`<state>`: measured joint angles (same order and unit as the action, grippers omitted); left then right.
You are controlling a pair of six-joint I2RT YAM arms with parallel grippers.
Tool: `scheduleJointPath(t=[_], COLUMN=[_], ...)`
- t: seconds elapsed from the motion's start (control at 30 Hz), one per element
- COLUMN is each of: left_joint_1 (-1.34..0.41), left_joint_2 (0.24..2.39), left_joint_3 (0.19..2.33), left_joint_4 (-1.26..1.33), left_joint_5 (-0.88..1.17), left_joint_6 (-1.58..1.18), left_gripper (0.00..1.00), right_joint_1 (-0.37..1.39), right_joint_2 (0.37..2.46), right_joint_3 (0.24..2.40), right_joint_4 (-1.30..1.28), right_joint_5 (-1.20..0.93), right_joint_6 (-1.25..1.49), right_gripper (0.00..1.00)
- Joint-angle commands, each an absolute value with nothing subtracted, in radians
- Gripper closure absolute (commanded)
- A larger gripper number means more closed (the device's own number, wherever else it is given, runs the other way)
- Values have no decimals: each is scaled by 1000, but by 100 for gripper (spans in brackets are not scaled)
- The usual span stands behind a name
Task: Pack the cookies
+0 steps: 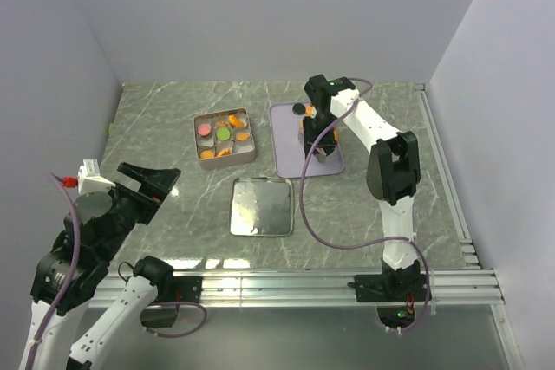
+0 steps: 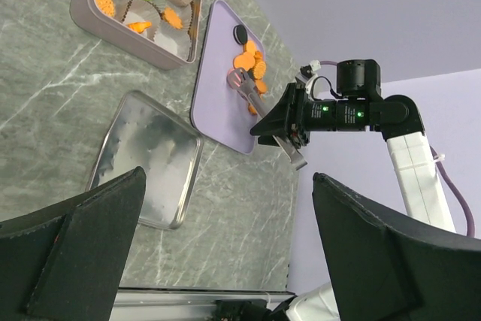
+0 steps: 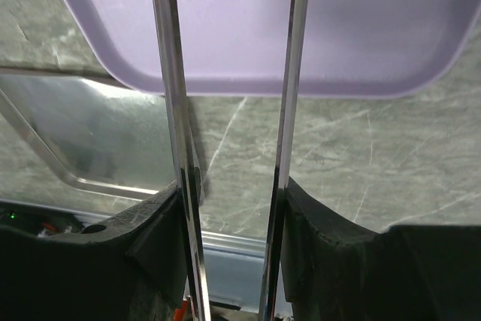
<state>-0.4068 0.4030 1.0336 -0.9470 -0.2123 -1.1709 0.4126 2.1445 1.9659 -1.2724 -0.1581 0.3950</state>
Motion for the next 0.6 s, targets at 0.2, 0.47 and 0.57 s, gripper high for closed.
scheduleJointPath(t=[0.2,0.47,0.57], left_joint_1=[-405,-405,-405], left_joint_2=[442,453,451], left_joint_3=[1063,1077,1077], left_joint_4=[-919,-934,-934], left_joint_5=[-255,-278,-279], left_joint_6=[-1115,-1094,-1092], left_gripper=[0,0,1], right_joint_1=[420,419,419], right_joint_2=[2214,2209,2197], right_joint_3=[2060,2034,2033], right_joint_4=[-1322,-1322,-1330], right_joint_5=[-138,-138,-143], right_joint_6=[385,385,390], right_gripper=[50,51,55])
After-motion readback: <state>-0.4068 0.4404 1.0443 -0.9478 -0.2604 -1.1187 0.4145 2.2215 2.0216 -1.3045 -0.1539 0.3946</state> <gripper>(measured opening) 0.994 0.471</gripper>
